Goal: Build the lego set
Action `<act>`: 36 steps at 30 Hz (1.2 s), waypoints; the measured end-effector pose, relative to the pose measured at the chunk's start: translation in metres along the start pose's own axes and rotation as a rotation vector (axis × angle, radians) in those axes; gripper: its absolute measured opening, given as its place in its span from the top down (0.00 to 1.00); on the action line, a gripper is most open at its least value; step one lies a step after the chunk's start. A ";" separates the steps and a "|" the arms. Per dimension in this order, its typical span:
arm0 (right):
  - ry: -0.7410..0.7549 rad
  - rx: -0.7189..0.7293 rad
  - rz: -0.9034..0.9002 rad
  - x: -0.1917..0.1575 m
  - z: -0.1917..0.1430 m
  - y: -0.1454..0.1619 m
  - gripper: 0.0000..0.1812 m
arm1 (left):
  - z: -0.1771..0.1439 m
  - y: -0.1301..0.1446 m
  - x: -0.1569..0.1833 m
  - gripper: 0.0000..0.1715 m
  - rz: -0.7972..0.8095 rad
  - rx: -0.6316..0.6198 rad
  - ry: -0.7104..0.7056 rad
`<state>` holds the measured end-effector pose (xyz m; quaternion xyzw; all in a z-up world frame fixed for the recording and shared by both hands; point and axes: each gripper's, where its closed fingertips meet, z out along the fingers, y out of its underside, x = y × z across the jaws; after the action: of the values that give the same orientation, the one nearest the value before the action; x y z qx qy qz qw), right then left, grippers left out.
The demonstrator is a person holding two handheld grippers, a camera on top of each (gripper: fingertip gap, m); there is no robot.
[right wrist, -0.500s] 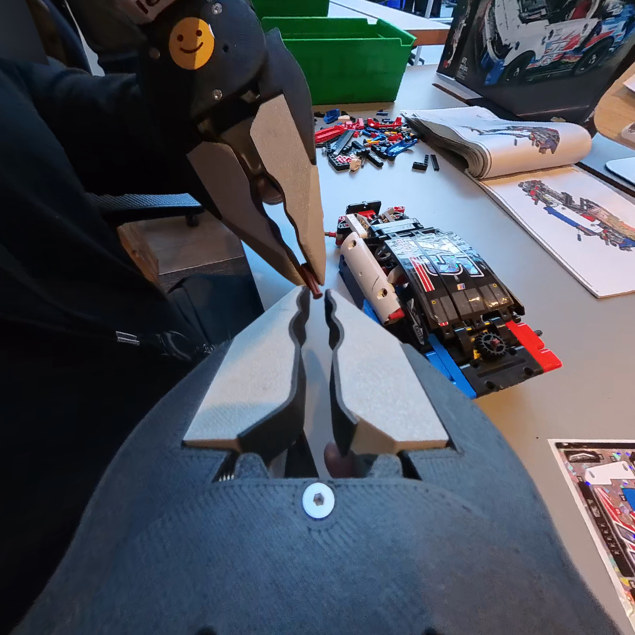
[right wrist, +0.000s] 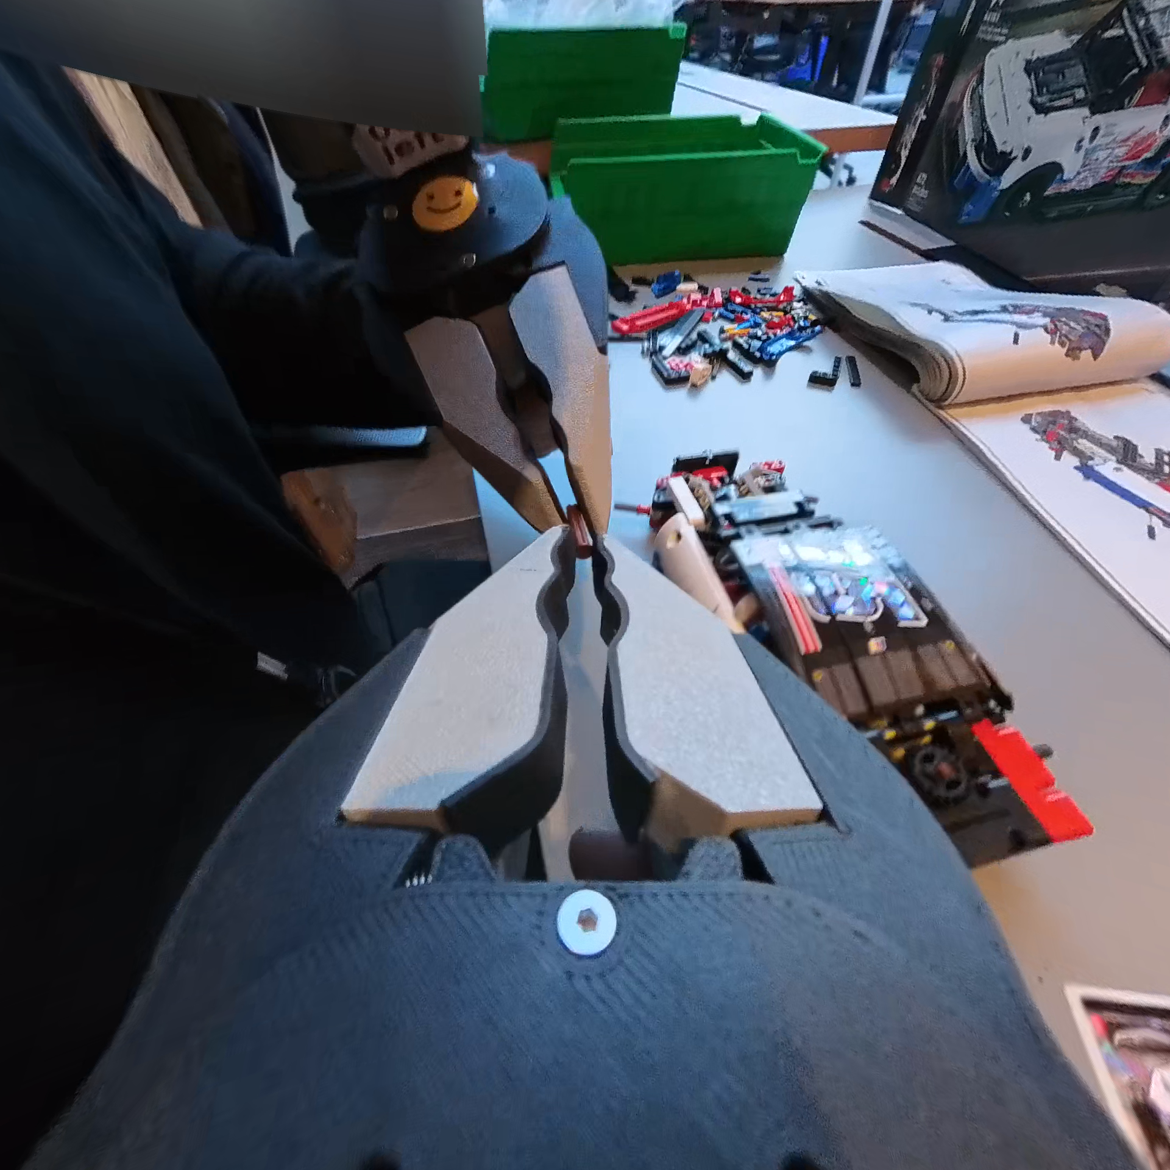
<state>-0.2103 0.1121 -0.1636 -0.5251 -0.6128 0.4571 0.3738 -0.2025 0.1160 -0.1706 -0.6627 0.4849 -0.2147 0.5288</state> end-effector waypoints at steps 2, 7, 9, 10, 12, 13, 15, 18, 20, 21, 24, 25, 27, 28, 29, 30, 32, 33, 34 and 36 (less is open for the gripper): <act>-0.006 0.028 0.007 0.013 0.006 -0.015 0.98 | -0.012 0.000 -0.019 0.97 -0.053 0.039 -0.066; 0.058 0.046 -0.102 0.079 0.025 -0.064 0.99 | -0.062 0.024 -0.077 0.89 -0.245 0.146 -0.224; 0.105 0.012 -0.221 0.122 0.041 -0.083 0.99 | -0.081 0.050 -0.109 0.90 -0.292 0.135 -0.322; 0.121 -0.005 -0.272 0.145 0.053 -0.091 0.98 | -0.090 0.062 -0.123 0.90 -0.311 0.122 -0.363; 0.114 -0.042 -0.338 0.189 0.081 -0.101 0.98 | -0.103 0.081 -0.146 0.89 -0.325 0.106 -0.425; 0.102 -0.052 -0.361 0.209 0.097 -0.104 0.99 | -0.108 0.087 -0.155 0.89 -0.316 0.107 -0.457; 0.066 -0.073 -0.403 0.245 0.132 -0.104 0.98 | -0.118 0.098 -0.172 0.90 -0.284 0.111 -0.535; 0.026 -0.107 -0.469 0.288 0.186 -0.093 0.98 | -0.125 0.112 -0.187 0.91 -0.277 0.112 -0.616; 0.000 -0.131 -0.488 0.308 0.218 -0.087 0.98 | -0.132 0.113 -0.192 0.91 -0.312 0.145 -0.646; -0.008 -0.138 -0.490 0.315 0.231 -0.085 0.98 | -0.137 0.111 -0.193 0.91 -0.325 0.178 -0.660; -0.028 -0.153 -0.510 0.331 0.263 -0.083 0.98 | -0.153 0.106 -0.196 0.93 -0.371 0.276 -0.686; -0.035 -0.157 -0.513 0.334 0.271 -0.082 0.98 | -0.156 0.108 -0.197 0.92 -0.398 0.285 -0.687; -0.039 -0.161 -0.514 0.340 0.284 -0.081 0.98 | -0.163 0.108 -0.197 0.92 -0.435 0.318 -0.696; -0.040 -0.161 -0.514 0.342 0.289 -0.081 0.98 | -0.167 0.108 -0.197 0.92 -0.447 0.335 -0.705; -0.044 -0.164 -0.512 0.343 0.294 -0.080 0.98 | -0.170 0.109 -0.198 0.92 -0.463 0.344 -0.712; -0.043 -0.166 -0.512 0.343 0.298 -0.079 0.98 | -0.171 0.110 -0.198 0.92 -0.480 0.351 -0.711; -0.047 -0.168 -0.517 0.342 0.303 -0.078 0.98 | -0.172 0.111 -0.199 0.92 -0.513 0.358 -0.702; -0.049 -0.173 -0.521 0.342 0.304 -0.077 0.98 | -0.173 0.112 -0.199 0.92 -0.524 0.361 -0.701; -0.049 -0.175 -0.525 0.341 0.305 -0.077 0.98 | -0.173 0.112 -0.199 0.92 -0.530 0.365 -0.698; -0.055 -0.179 -0.523 0.339 0.305 -0.076 0.98 | -0.173 0.112 -0.199 0.92 -0.536 0.369 -0.695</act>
<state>-0.5764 0.3929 -0.1911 -0.3674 -0.7755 0.3033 0.4142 -0.4743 0.2065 -0.1668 -0.6920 0.0451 -0.1919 0.6945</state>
